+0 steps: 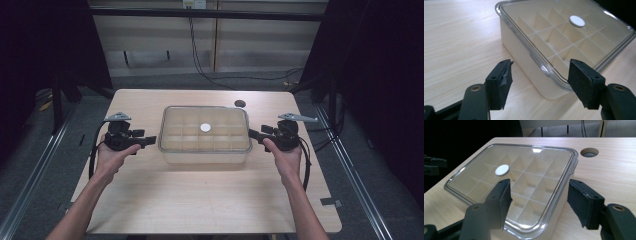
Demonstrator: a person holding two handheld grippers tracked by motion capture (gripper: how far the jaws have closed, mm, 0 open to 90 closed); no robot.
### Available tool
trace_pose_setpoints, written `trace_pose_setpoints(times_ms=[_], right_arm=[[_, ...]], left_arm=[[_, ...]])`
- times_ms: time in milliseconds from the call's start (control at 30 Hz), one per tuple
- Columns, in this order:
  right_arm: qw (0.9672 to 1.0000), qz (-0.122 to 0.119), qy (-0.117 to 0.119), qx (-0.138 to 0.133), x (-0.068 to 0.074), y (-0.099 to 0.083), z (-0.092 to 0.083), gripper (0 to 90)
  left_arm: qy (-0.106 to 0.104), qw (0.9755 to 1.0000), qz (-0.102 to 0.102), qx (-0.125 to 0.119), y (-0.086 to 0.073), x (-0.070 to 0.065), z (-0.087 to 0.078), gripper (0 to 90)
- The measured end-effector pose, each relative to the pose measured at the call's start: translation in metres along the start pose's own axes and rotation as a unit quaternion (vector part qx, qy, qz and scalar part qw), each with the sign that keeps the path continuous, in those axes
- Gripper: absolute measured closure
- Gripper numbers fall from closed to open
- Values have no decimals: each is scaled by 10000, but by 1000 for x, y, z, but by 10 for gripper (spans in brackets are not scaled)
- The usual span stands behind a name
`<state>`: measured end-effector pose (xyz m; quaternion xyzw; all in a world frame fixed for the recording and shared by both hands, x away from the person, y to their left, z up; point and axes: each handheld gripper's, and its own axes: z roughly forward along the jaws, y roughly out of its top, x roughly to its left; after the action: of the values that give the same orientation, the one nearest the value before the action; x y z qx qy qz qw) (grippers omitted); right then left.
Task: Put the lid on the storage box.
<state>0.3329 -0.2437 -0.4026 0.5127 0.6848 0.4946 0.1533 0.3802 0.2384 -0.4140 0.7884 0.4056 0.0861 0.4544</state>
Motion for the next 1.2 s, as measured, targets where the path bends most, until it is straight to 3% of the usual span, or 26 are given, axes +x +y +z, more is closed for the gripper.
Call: trace_pose_setpoints(times_ms=[100, 267, 533, 700, 767, 933, 1067, 1200], right_arm=[[10000, -80, 31, -15, 5, -5, -7, 360], [9999, -73, 93, -87, 10, -15, -20, 361], [9998, -113, 113, -121, 16, -35, -39, 362], [9997, -111, 166, -107, 24, -48, -49, 364], [9997, -119, 202, -108, 26, -53, -52, 364], [9997, -158, 181, -4, 32, -67, -60, 363], [9998, -93, 114, 119, 31, -82, -62, 360], [10000, -10, 59, 59, 31, -95, -71, 351]], left_arm=[[-10, 9999, 122, -12, -4, -5, -8, 378], [-18, 9999, 37, -111, -16, -8, -19, 369], [22, 9999, 126, 1, -36, -15, -26, 379], [-88, 9999, 93, 73, -51, -25, -31, 392], [-125, 9997, 215, 86, -57, -29, -34, 392], [-154, 9994, 300, 124, -71, -37, -41, 371], [-135, 9993, 288, 180, -84, -39, -48, 351], [-82, 9995, 183, 256, -99, -40, -54, 341]])
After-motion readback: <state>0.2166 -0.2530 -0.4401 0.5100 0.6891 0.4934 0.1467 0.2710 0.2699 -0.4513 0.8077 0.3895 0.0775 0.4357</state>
